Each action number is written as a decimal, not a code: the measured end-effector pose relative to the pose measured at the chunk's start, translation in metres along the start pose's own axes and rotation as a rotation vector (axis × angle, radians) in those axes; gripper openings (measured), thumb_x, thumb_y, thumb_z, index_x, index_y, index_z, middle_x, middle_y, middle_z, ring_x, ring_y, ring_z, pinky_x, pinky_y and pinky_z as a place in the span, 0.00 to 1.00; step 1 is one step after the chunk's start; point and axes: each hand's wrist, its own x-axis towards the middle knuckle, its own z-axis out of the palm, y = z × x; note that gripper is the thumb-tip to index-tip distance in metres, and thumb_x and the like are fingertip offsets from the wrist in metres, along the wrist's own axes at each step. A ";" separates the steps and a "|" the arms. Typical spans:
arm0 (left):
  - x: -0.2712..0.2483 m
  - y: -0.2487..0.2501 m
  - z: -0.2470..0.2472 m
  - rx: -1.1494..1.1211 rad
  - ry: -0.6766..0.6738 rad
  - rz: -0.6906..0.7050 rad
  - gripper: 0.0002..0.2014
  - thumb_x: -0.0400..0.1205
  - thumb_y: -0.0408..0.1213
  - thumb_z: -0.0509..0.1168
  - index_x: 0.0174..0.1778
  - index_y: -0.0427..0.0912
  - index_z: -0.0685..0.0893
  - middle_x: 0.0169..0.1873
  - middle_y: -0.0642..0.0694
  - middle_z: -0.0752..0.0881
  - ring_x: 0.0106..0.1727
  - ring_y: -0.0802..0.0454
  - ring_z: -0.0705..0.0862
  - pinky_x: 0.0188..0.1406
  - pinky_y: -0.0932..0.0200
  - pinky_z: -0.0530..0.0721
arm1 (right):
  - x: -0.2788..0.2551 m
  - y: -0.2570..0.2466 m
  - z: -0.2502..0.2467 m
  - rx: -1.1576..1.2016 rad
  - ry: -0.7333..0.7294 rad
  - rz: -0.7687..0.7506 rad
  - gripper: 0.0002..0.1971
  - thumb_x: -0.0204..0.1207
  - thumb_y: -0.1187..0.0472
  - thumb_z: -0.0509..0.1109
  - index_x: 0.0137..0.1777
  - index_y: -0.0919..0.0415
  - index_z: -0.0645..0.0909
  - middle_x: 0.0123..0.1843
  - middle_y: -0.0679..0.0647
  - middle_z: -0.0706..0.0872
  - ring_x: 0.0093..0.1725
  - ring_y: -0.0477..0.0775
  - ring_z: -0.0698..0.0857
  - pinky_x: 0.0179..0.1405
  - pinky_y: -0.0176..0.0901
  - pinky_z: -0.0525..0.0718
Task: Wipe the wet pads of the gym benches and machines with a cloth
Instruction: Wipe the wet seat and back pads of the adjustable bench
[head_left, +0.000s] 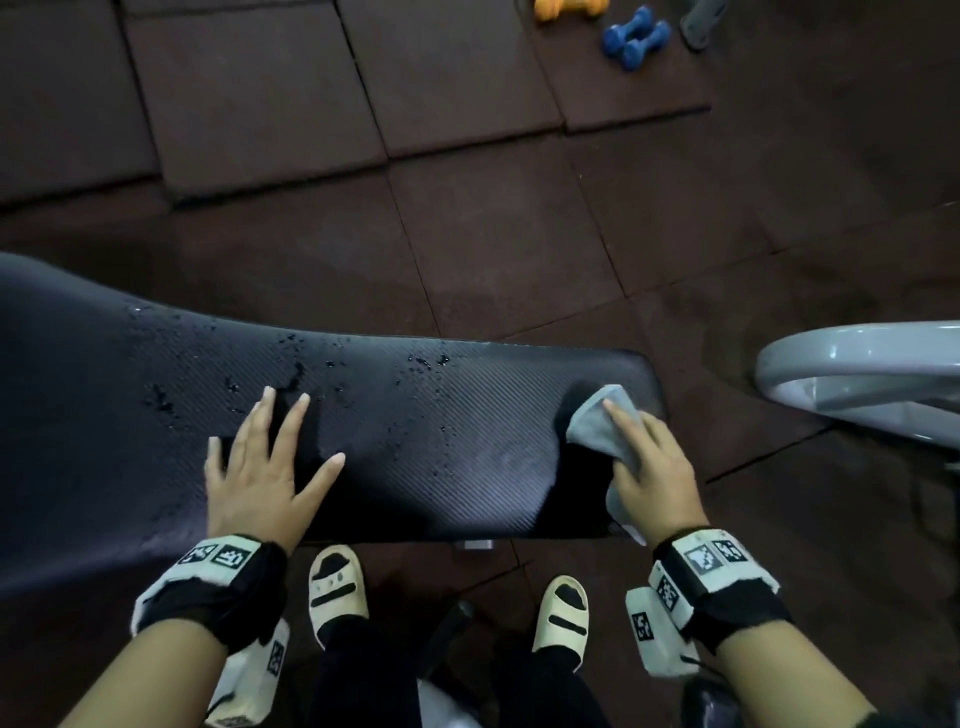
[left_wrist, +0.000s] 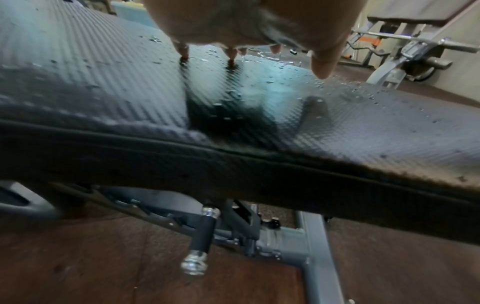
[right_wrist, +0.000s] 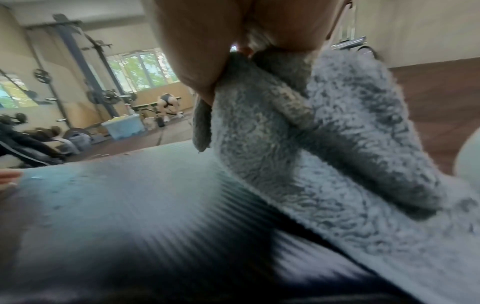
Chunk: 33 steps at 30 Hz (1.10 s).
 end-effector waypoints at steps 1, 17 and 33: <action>-0.002 -0.009 -0.002 0.010 0.003 -0.001 0.40 0.73 0.71 0.43 0.82 0.59 0.56 0.84 0.50 0.51 0.83 0.52 0.52 0.81 0.38 0.45 | 0.001 -0.016 0.004 0.013 -0.014 -0.044 0.35 0.66 0.75 0.63 0.75 0.54 0.73 0.67 0.61 0.78 0.60 0.65 0.81 0.62 0.53 0.78; 0.007 -0.078 -0.020 0.108 -0.090 -0.061 0.40 0.71 0.77 0.32 0.80 0.68 0.37 0.80 0.58 0.28 0.80 0.57 0.25 0.68 0.44 0.15 | 0.009 -0.053 0.070 -0.383 -0.241 -0.079 0.29 0.79 0.35 0.46 0.80 0.29 0.46 0.84 0.50 0.57 0.80 0.70 0.58 0.73 0.72 0.60; 0.009 -0.082 -0.010 0.101 -0.054 -0.091 0.36 0.73 0.77 0.33 0.78 0.72 0.35 0.80 0.60 0.29 0.81 0.57 0.28 0.71 0.41 0.20 | 0.091 -0.161 0.136 -0.410 -0.271 -0.484 0.23 0.79 0.52 0.57 0.74 0.50 0.75 0.75 0.61 0.75 0.72 0.76 0.70 0.72 0.67 0.67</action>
